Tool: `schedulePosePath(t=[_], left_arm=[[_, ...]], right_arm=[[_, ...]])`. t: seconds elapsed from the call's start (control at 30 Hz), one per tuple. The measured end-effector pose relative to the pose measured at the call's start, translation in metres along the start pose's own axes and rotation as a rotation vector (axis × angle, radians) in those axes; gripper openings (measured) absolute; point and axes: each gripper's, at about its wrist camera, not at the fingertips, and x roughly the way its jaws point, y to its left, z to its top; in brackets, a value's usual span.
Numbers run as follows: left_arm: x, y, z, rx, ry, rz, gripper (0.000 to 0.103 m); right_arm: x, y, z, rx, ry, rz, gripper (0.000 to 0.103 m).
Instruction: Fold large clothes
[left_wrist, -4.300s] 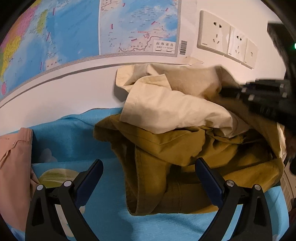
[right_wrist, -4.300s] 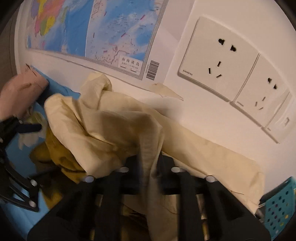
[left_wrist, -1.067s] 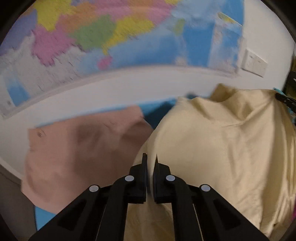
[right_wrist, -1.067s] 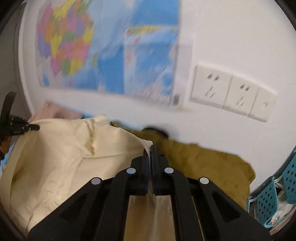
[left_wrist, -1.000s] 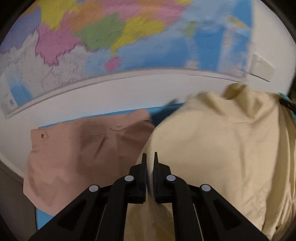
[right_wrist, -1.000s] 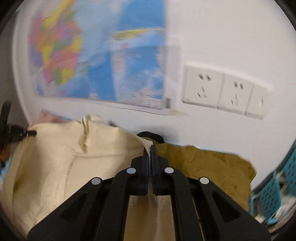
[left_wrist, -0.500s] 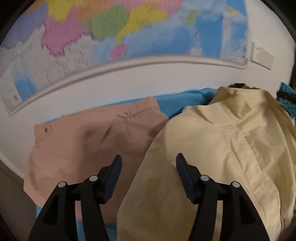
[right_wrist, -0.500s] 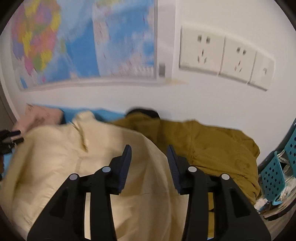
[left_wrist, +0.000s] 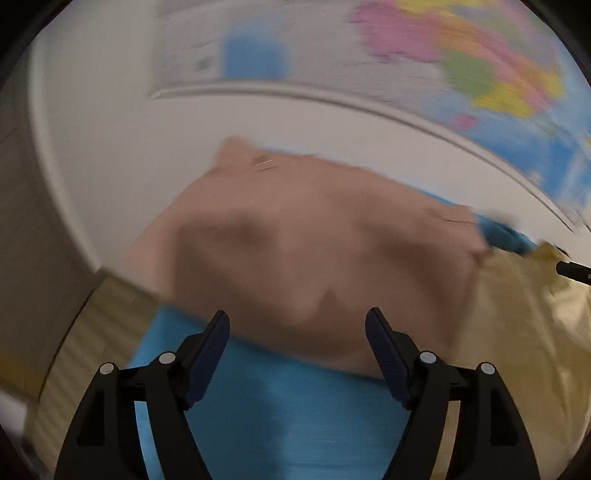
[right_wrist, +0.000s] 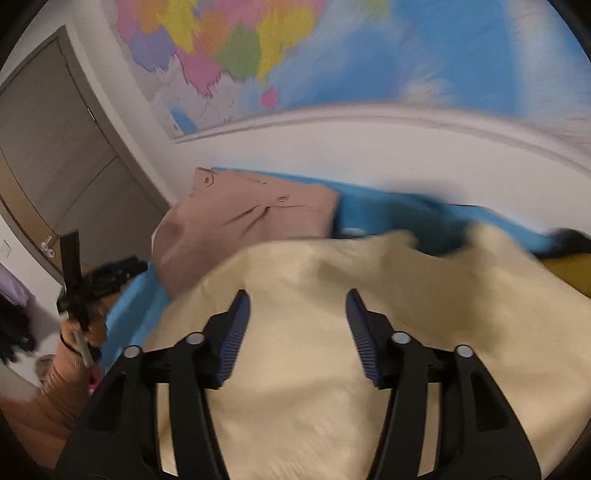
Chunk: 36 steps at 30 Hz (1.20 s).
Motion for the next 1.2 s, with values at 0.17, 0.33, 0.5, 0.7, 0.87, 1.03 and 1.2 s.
schedulePosePath(t=[0.17, 0.33, 0.5, 0.7, 0.87, 1.03, 1.2], left_arm=[[0.018, 0.05, -0.003, -0.129, 0.052, 0.004, 0.079], [0.037, 0.048, -0.007, -0.157, 0.1, -0.045, 0.075], [0.012, 0.002, -0.012, -0.053, 0.066, -0.21, 0.076], [-0.016, -0.077, -0.027, 0.212, 0.025, -0.314, 0.079], [-0.028, -0.087, -0.042, 0.274, 0.048, -0.356, 0.078], [-0.063, -0.08, -0.05, 0.297, 0.021, -0.42, 0.079], [-0.11, -0.098, -0.061, 0.307, 0.026, -0.616, 0.083]], right_arm=[[0.066, -0.023, 0.038, 0.16, 0.057, 0.076, 0.066], [0.079, -0.019, 0.039, 0.146, 0.061, 0.059, 0.062], [0.024, -0.002, 0.012, 0.005, 0.007, 0.024, 0.065], [0.015, 0.038, -0.035, -0.073, 0.155, 0.285, 0.066], [0.04, 0.071, -0.061, -0.12, 0.328, 0.434, 0.013], [0.042, 0.099, -0.017, -0.141, 0.205, 0.473, 0.003], [0.077, 0.13, 0.01, -0.135, 0.186, 0.407, 0.003]])
